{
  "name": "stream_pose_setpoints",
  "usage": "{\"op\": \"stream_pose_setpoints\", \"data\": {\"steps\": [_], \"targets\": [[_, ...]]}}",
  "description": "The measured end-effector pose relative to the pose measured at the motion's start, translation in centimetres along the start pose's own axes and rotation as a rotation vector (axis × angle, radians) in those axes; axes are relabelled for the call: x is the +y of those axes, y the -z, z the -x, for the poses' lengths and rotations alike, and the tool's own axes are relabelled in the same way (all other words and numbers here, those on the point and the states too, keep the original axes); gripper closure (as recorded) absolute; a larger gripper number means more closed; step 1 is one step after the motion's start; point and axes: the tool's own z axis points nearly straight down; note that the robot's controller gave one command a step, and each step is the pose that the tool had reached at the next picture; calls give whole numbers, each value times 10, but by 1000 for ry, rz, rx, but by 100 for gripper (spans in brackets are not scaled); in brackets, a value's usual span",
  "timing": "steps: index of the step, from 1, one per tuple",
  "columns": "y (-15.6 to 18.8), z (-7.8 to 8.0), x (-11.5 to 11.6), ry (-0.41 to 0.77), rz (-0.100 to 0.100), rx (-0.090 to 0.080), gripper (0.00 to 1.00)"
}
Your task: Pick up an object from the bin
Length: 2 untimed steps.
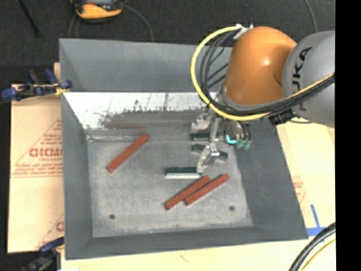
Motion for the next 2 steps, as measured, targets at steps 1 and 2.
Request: {"op": "stream_pose_setpoints", "data": {"steps": [1, 2], "targets": [[3, 1, 0, 0, 0, -7, 0], [-51, -44, -4, -52, 3, -10, 0]]}}
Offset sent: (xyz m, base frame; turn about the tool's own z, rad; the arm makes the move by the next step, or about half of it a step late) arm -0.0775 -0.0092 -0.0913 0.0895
